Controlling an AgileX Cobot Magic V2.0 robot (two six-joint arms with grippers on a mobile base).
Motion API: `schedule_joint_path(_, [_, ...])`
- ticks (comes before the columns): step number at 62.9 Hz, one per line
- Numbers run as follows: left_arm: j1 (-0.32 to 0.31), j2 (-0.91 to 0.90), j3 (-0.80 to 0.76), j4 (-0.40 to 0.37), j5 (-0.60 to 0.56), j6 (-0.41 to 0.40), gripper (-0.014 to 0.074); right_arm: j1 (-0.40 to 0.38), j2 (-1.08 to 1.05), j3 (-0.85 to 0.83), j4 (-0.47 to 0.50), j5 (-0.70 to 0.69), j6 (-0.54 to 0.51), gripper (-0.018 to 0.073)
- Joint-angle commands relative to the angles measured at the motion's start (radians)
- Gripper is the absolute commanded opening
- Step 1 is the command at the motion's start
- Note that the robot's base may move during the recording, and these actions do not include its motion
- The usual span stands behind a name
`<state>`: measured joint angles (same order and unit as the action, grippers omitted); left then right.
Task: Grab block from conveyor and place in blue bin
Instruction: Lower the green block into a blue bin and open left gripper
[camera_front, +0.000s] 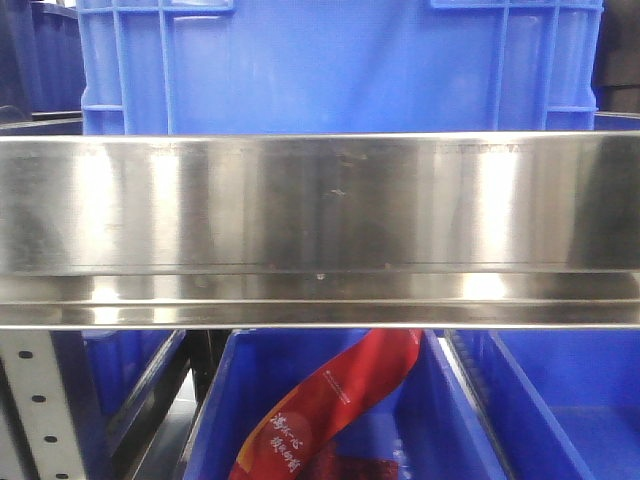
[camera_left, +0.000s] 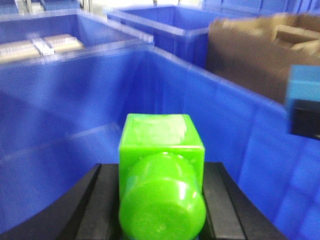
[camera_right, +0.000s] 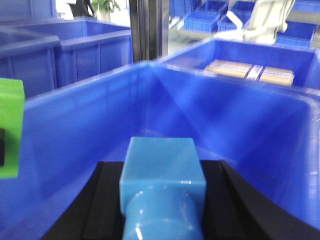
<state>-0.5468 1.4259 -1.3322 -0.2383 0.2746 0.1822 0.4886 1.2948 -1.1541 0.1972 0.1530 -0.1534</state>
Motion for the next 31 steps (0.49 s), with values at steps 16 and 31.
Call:
schedule_joint_path(16, [-0.007, 0.006, -0.014, -0.012, -0.050, 0.001, 0.0365, 0.001, 0.043, -0.009, -0.003, -0.033, -0.006, 0.0374])
schedule_joint_path(31, [-0.007, 0.006, -0.014, -0.012, -0.053, 0.001, 0.0389, 0.001, 0.049, -0.009, -0.003, -0.033, -0.006, 0.0556])
